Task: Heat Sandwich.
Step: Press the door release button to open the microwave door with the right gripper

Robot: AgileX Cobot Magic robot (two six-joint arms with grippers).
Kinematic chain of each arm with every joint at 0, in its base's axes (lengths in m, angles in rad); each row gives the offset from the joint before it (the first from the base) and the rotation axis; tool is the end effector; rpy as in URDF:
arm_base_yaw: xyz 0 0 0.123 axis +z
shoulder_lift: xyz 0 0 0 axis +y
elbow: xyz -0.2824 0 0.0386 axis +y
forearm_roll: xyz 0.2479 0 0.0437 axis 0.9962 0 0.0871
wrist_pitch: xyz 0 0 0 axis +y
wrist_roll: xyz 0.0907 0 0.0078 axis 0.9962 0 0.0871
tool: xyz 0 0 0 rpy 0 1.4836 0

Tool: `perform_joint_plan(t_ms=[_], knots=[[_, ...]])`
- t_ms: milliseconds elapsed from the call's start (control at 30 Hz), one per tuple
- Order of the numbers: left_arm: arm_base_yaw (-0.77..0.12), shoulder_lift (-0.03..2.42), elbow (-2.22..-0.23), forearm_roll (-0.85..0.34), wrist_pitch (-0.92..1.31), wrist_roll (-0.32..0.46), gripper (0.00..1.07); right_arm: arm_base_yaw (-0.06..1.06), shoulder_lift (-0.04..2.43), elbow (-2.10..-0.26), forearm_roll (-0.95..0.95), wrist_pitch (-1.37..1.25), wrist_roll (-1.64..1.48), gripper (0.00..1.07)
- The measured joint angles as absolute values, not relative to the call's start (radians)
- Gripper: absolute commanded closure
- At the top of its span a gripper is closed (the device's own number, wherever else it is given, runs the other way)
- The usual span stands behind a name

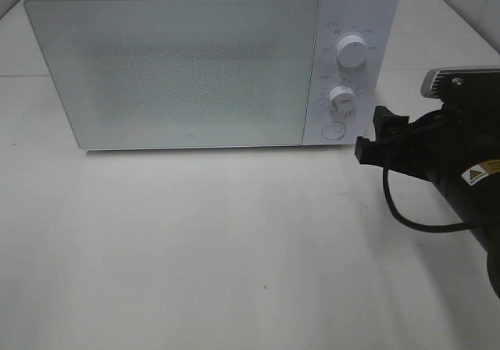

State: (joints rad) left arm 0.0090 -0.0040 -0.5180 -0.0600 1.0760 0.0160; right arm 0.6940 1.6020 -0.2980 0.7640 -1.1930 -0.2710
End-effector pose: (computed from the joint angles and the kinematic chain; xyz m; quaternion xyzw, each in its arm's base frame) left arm -0.0083 -0.0049 0.2810 0.0047 0.8511 -0.0234 0.5245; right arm 0.2095 0.0982 0.1660 -0.0065 0.7461 -0.0124 0.6657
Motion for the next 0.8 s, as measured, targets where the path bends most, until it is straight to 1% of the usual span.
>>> perform_joint_plan(t_ms=[333,800], knots=[[0.009,-0.004,-0.518,-0.060,1.076,0.016,0.09,0.785,1.635,-0.298,0.846,-1.203,-0.270,0.35],[0.009,-0.004,-0.518,-0.060,1.076,0.016,0.09,0.793,1.635,-0.298,0.860,-1.203,-0.270,0.35]])
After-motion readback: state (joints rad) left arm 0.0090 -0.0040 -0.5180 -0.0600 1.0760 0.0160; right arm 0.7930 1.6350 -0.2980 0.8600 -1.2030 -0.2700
